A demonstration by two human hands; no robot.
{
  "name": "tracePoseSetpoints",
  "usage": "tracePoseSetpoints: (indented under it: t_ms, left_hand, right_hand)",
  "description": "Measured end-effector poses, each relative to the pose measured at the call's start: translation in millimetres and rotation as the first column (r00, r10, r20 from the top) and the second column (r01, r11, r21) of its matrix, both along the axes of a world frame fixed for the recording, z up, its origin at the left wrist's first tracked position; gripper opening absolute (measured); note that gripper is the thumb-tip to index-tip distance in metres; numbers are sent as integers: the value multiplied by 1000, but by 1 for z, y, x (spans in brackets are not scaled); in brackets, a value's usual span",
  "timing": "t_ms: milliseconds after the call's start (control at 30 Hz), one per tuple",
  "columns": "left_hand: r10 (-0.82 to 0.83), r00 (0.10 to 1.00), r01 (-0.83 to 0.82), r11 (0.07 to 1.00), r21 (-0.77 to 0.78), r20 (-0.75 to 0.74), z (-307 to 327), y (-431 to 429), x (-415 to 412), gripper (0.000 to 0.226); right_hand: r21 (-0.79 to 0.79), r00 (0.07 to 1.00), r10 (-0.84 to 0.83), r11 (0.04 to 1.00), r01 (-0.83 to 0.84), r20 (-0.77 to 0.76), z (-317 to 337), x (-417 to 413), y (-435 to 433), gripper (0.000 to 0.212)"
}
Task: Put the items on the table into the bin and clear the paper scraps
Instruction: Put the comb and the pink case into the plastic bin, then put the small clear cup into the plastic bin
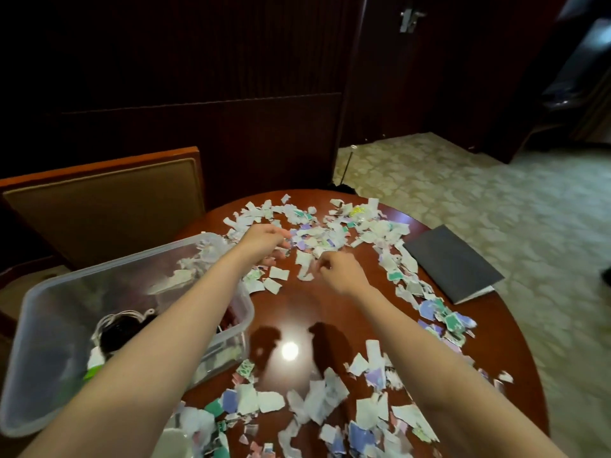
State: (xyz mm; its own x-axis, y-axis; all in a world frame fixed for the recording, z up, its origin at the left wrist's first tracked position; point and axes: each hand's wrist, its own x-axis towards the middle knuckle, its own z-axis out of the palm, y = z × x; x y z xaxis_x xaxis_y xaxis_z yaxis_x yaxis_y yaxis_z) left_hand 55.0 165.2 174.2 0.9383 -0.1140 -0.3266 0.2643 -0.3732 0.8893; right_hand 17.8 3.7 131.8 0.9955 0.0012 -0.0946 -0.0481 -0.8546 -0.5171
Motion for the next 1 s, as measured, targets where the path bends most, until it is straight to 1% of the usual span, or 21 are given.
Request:
tracePoseSetpoints:
  t_ms: [133, 267, 333, 467, 533, 633, 767, 867, 933, 1000]
  left_hand:
    - [-65, 997, 65, 998, -2, -44, -13, -42, 8, 16]
    - [-114, 991, 116, 993, 30, -69, -24, -80, 23, 18]
    - [-152, 986, 156, 986, 58, -66, -28, -98, 35, 19]
    - [-171, 984, 175, 981, 81, -51, -42, -128, 63, 19]
    - [-182, 983, 184, 978, 100, -34, -48, -145, 79, 21]
    - [-179, 984, 179, 976, 124, -9, -58, -168, 105, 23]
    - [-144, 988, 132, 978, 159, 64, -76, -198, 148, 17]
    - [-127, 987, 105, 975, 196, 102, -94, -217, 178, 25]
    - [-128, 985, 102, 971, 216, 113, -105, -225, 192, 28]
    - [-122, 986, 93, 968, 231, 116, -115, -232, 205, 33]
  right_hand:
    - [36, 997, -70, 997, 71, -29, -4, -2, -43, 25]
    - [81, 979, -201, 976, 203, -36, -10, 11, -85, 28]
    - [130, 962, -266, 954, 271, -52, -15, 24, -106, 30]
    - [299, 908, -406, 858, 418, -104, -30, 59, -145, 25]
    - [377, 885, -444, 802, 463, -142, -32, 80, -162, 27]
    - [461, 871, -461, 745, 483, -168, -35, 111, -180, 29]
    - [484, 885, -440, 748, 454, -151, -53, 156, -199, 26]
    - [495, 887, -439, 745, 447, -139, -70, 191, -215, 24]
    - [532, 872, -460, 703, 472, -165, -79, 212, -221, 21]
    - [572, 859, -477, 659, 488, -183, -89, 234, -223, 27]
